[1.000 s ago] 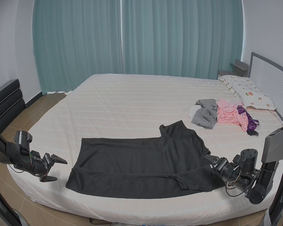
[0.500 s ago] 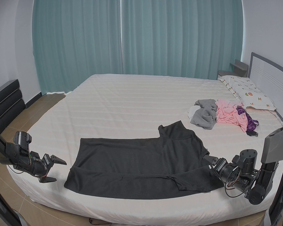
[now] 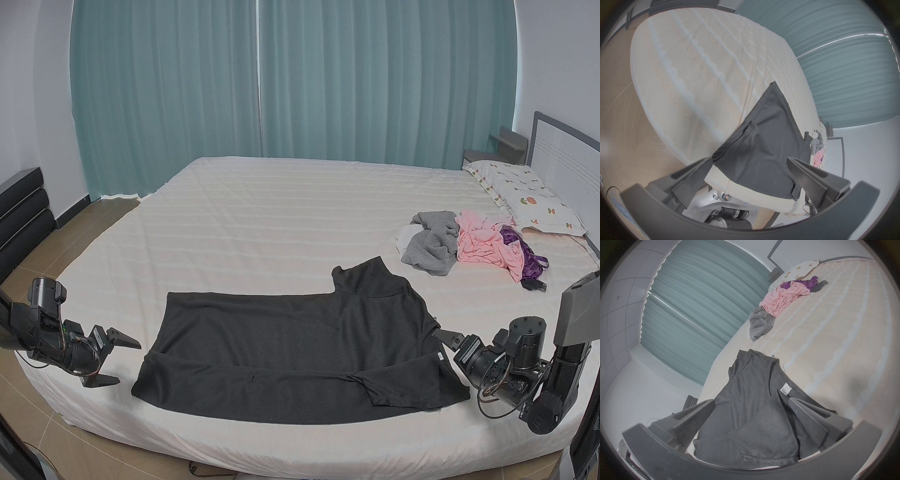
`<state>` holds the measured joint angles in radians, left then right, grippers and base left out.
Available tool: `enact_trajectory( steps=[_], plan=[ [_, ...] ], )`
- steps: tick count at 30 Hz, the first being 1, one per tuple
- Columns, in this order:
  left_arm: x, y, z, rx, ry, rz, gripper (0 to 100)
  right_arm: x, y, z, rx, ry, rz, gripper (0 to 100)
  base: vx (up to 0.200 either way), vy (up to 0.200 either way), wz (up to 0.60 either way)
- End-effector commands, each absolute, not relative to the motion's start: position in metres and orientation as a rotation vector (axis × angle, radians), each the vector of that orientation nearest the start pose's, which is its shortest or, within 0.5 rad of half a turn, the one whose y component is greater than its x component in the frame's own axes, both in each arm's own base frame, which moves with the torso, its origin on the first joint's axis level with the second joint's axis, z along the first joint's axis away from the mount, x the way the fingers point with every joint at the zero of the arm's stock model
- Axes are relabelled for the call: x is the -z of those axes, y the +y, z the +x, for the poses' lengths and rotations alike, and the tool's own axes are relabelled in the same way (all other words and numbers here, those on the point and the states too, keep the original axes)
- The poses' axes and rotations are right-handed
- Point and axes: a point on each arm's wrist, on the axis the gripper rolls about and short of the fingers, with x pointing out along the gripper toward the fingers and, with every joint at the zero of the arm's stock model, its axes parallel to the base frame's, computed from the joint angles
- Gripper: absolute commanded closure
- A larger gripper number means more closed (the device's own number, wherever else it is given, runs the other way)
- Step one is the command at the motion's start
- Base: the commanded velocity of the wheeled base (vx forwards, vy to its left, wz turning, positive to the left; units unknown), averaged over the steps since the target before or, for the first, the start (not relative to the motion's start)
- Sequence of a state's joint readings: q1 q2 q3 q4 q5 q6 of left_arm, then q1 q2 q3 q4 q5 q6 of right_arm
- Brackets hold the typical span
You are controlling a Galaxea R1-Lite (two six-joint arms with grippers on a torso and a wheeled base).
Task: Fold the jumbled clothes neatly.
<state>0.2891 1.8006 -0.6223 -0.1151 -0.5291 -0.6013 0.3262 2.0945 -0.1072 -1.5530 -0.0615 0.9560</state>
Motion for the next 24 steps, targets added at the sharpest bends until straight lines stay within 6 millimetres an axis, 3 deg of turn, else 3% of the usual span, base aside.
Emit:
enact_trajectory(
  steps=[1, 3, 21, 24],
  plan=[
    [-0.0728, 0.0616, 0.2462, -0.085, 1.033, -0.971, 0, -0.0273, 0.0763, 0.2295, -0.041, 0.506, 0.856, 0, -0.2, 0.0, 0.0],
    [-0.0735, 0.0616, 0.2464, -0.082, 1.03, -0.97, 0, -0.0271, 0.0762, 0.2292, -0.041, 0.507, 0.855, 0, -0.2, 0.0, 0.0],
    [-0.0774, 0.0625, 0.2497, -0.083, 1.013, -0.984, 0, -0.0267, 0.0766, 0.2291, -0.042, 0.509, 0.853, 0, 0.0, 0.0, 0.0],
    [-0.0758, 0.062, 0.2474, -0.087, 1.019, -0.978, 0, -0.0267, 0.0769, 0.229, -0.043, 0.51, 0.854, 0, 0.2, 0.0, 0.0]
  ],
)
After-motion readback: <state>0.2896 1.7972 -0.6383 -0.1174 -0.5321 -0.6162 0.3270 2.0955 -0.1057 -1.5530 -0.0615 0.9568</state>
